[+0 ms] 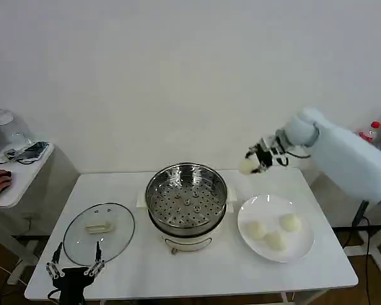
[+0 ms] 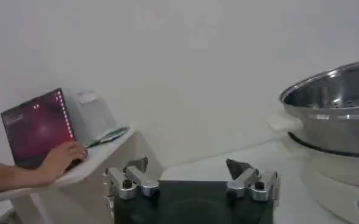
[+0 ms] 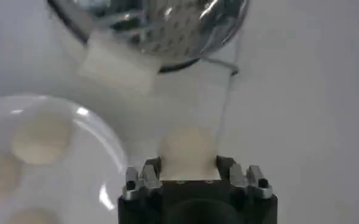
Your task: Take steamed baozi put them in steamer then cover it.
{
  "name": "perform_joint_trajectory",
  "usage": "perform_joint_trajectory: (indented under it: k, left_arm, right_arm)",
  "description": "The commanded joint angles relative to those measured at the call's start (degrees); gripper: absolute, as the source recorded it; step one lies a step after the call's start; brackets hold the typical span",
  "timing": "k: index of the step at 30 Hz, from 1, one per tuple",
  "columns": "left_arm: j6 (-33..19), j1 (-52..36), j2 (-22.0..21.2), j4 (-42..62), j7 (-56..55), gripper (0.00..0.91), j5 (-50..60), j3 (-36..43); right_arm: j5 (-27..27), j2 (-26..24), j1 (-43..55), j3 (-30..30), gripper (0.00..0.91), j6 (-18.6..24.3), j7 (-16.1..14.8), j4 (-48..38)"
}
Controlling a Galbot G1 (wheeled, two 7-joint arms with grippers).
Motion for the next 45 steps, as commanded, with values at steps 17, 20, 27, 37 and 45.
perform_joint_trajectory:
  k: [17, 20, 27, 37, 45]
  left_arm:
    - [0.67, -0.34, -0.22, -0.58, 0.12, 0.907, -0.77, -1.71]
    - [0.65, -0.36, -0.47, -0.55, 0.09, 0.907, -1.07, -2.1]
    - [0.64, -0.33, -0.76, -0.25, -0.02, 0.907, -1.37, -2.58]
    - [0.69, -0.38, -0.73, -0.22, 0.0, 0.907, -1.78, -2.92]
    - [0.84, -0.63, -0.62, -0.23, 0.01, 0.907, -1.99, -3.17]
  right_arm:
    - [2.24, 18.25, 8.95, -18.89, 0.625, 11.93, 5.8, 2.59]
    - [-3.07, 20.21, 7.91, -19.37, 0.625, 15.68, 7.28, -0.21]
    - [-10.42, 23.47, 5.29, -19.61, 0.625, 22.13, 10.63, -5.17]
    - [-19.92, 25.59, 2.95, -19.07, 0.625, 27.13, 13.13, -10.82]
    - [-22.61, 25.96, 1.93, -18.7, 0.625, 28.77, 14.24, -11.73]
